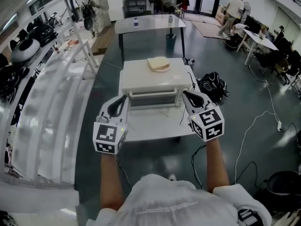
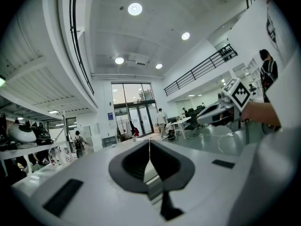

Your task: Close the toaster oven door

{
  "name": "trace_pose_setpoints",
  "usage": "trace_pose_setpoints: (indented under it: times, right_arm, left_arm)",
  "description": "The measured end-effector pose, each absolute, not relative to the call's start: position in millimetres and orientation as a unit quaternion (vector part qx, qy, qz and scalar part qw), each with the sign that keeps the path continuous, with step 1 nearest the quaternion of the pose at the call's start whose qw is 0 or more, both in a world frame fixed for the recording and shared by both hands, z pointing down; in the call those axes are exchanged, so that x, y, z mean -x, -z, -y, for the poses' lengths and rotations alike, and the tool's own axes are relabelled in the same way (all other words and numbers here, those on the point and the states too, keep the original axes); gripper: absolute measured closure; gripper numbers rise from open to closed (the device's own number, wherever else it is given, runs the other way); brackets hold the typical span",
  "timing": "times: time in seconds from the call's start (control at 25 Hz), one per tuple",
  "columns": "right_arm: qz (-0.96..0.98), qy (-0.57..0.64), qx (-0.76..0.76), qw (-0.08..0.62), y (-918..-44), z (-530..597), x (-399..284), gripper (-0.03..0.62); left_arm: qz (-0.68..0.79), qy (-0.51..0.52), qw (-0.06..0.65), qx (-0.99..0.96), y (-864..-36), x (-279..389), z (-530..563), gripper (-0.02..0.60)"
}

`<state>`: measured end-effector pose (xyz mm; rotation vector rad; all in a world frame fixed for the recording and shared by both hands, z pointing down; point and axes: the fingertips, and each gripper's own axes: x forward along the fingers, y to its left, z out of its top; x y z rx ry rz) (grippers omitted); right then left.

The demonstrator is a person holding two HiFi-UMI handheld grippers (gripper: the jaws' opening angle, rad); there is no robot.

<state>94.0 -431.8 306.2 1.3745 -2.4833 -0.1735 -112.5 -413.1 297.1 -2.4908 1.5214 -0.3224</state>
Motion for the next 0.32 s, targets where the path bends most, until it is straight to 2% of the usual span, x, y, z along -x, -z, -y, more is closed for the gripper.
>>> trace_pose_setpoints:
  times: [0.32]
  right_arm:
    - [0.863, 0.059, -0.478, 0.152, -308.9, 435.5, -92.9, 0.579]
  left_arm:
    - [-0.515, 0.107, 0.097, 0.845, -296.0, 113.7, 416.9, 0.561]
